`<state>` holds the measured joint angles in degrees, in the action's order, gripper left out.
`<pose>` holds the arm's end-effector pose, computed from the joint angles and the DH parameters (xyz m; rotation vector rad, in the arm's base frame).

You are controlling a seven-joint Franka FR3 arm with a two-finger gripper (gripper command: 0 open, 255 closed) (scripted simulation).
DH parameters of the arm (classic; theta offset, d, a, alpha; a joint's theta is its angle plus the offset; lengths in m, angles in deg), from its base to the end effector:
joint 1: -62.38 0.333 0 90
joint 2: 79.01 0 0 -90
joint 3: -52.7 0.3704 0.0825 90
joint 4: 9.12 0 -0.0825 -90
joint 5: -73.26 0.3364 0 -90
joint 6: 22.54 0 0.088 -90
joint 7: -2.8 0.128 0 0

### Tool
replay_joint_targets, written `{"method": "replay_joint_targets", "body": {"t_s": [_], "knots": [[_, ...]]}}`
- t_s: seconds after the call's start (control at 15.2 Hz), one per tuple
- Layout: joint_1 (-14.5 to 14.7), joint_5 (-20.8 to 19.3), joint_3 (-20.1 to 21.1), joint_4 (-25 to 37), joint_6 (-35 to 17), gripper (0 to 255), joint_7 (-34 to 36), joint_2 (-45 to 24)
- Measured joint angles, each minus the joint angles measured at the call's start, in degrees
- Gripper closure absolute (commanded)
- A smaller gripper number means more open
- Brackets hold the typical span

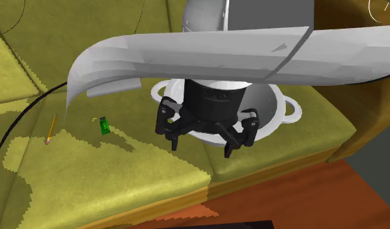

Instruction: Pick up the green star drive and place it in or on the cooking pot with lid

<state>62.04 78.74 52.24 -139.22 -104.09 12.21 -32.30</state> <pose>0.1955 0.0093 0.6376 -3.0330 0.2478 0.0604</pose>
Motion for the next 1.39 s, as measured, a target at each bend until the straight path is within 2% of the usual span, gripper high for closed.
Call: {"method": "replay_joint_targets", "body": {"t_s": [0.13, 0.53, 0.92, 1.39], "knots": [[0.2, 0.2, 0.4, 0.2, -0.5, 0, 0.1, -0.7], [2.5, 2.1, 5.1, 1.8, -7.3, 0, 1.8, -8.9], [4.4, 2.5, 9.9, 7.6, -13.0, 0, 3.9, -20.1], [6.4, 0.6, 15.1, 14.9, -18.6, 0, 6.5, -33.1]]}}
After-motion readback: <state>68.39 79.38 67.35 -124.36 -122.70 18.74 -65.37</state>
